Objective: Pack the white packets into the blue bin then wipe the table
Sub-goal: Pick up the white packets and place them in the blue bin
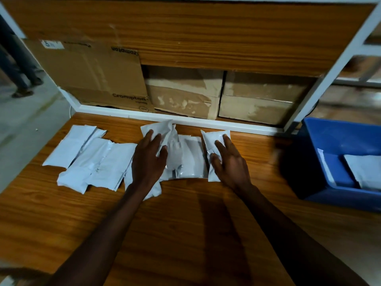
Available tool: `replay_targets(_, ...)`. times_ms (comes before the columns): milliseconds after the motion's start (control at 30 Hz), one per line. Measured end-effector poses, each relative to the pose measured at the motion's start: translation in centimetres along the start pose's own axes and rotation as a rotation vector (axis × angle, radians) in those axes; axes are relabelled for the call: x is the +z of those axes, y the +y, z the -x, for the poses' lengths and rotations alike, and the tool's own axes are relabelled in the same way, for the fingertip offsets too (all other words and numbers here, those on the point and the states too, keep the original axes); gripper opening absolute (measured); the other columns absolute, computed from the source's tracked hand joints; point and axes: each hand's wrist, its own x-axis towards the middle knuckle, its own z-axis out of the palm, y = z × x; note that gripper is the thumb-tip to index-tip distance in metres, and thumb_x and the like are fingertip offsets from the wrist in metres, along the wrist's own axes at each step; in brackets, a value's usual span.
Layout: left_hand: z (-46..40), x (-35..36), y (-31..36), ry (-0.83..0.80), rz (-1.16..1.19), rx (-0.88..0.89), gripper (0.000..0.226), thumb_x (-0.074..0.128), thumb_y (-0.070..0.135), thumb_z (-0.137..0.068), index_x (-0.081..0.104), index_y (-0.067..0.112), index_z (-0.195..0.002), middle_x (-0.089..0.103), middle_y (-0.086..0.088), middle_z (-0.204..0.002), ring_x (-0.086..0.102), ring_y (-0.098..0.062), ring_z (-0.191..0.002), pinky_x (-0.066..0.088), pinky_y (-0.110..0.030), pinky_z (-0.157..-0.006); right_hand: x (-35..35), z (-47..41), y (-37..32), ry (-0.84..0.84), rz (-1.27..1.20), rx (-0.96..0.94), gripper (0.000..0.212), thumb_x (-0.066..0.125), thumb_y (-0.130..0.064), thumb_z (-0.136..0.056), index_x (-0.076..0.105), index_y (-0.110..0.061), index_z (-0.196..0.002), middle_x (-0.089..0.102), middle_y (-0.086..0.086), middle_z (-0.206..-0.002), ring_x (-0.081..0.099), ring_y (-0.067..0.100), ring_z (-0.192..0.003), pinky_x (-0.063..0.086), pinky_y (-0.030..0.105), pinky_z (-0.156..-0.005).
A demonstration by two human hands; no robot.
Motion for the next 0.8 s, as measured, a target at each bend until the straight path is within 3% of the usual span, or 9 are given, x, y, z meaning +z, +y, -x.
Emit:
replay_targets(233,-0.1,-1.2,7.3,0.085,0.114,0.153,0.044,0.060,0.026,-0.095,0.054,0.014,-0.137,0.044,-0.007,-0.149,0.041,-0.024,-0.136,0.036,-0.033,-0.103,-7.9,1.2,-0.9,0.214,-0.026,-0.025,0.050,0.047,-0.041,-0.104,0.046,-0.020,-0.148,0.023,0.004,-0.165,0.029,0.023,-0.150,0.045,0.043,-0.108)
replay_targets(333,0.2,-0.3,11.8,0.078,0.166,0.187,0.045,0.060,0.027,-0.095,0.054,0.013,-0.137,0.044,-0.006,-0.149,0.040,-0.021,-0.138,0.031,-0.029,-0.106,-11.9,2.5,0.7,0.265,-0.010,-0.021,0.051,0.044,-0.045,-0.104,0.042,-0.023,-0.150,0.020,0.001,-0.167,0.030,0.023,-0.149,0.046,0.049,-0.106)
replay_targets(400,0.7,0.5,15.1,0.064,0.171,0.206,0.046,0.060,0.028,-0.094,0.054,0.013,-0.137,0.043,-0.005,-0.150,0.039,-0.022,-0.138,0.028,-0.028,-0.107,-14.5,3.6,2.1,0.320,-0.003,-0.020,0.051,0.046,-0.043,-0.103,0.045,-0.022,-0.149,0.021,0.002,-0.166,0.032,0.023,-0.148,0.046,0.046,-0.106)
replay_targets(567,2.7,3.1,23.2,0.060,0.191,0.264,0.046,0.059,0.030,-0.095,0.054,0.013,-0.137,0.043,-0.004,-0.150,0.039,-0.023,-0.138,0.030,-0.031,-0.107,-21.3,6.6,8.0,0.400,0.025,0.013,0.048,0.052,-0.038,-0.101,0.051,-0.018,-0.145,0.027,0.004,-0.164,0.040,0.025,-0.143,0.041,0.029,-0.093)
replay_targets(800,6.1,7.9,34.3,0.092,0.213,0.307,0.050,0.053,0.037,-0.091,0.059,0.009,-0.132,0.048,-0.008,-0.146,0.047,-0.027,-0.132,0.037,-0.035,-0.105,-28.6,9.5,19.9,0.365,0.048,0.074,0.048,0.050,-0.039,-0.100,0.053,-0.017,-0.142,0.030,0.007,-0.163,0.039,0.026,-0.144,0.046,0.041,-0.102)
